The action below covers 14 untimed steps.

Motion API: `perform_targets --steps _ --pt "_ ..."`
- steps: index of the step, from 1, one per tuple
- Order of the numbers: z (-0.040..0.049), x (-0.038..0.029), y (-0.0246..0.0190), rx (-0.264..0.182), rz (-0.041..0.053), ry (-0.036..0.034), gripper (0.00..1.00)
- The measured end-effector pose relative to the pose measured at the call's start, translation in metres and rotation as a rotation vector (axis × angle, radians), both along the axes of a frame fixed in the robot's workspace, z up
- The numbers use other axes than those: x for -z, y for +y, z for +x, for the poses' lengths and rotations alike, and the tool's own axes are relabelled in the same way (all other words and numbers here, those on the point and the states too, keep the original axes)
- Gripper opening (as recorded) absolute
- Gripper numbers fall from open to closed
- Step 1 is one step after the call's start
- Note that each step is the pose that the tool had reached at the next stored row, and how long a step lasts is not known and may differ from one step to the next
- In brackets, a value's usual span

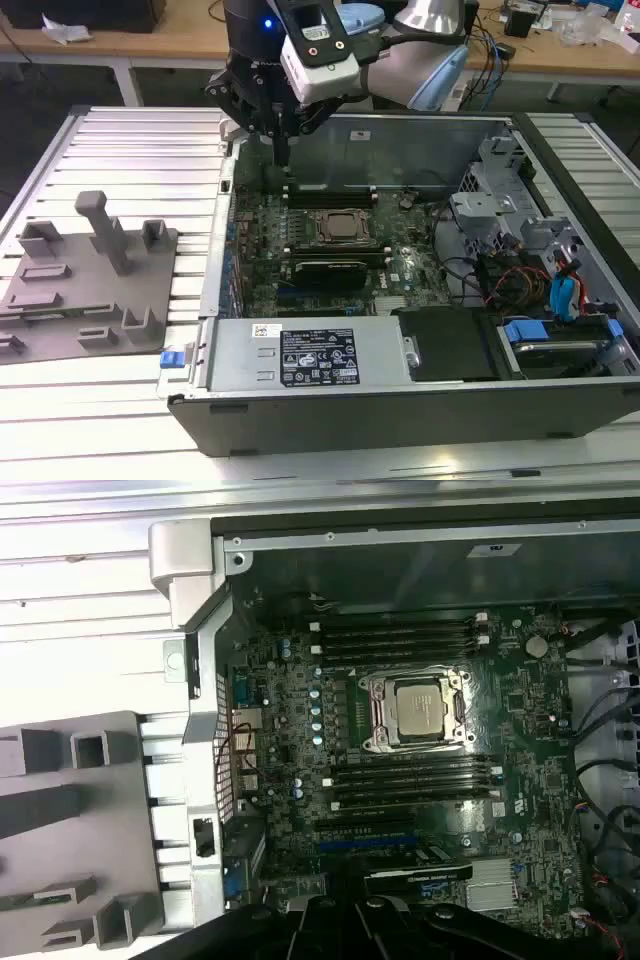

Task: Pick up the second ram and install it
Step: 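Reach for the second ram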

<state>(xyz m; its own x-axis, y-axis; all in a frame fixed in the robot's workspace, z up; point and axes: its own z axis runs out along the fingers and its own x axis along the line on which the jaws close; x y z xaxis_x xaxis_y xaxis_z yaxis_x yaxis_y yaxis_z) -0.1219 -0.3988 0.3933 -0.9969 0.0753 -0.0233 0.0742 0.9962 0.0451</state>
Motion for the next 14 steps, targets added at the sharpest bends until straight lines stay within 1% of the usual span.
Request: perform_targets --steps 1,2,3,5,7,8,11,14 --pt "-0.006 -0.0001 0.0 0.0 -0.0001 0.0 0.11" --pt "-0.0155 0.0 0.0 0.0 0.0 -0.0001 0.11" --pt "-0.0203 0.0 0.0 0.0 0.0 -0.0001 0.11" --pt "-0.0362 0.0 0.0 0.0 0.0 -0.0001 0.11" --pt "-0.048 0.0 0.0 0.0 -0.0001 -0.0002 0.11" --pt "-0.0509 0.0 0.0 0.0 -0.0001 -0.0002 0.11" --pt "-0.0561 0.0001 0.0 0.0 0.0 -0.0002 0.11" --pt "-0.0736 0.0 0.0 0.0 0.0 -0.0002 0.11"
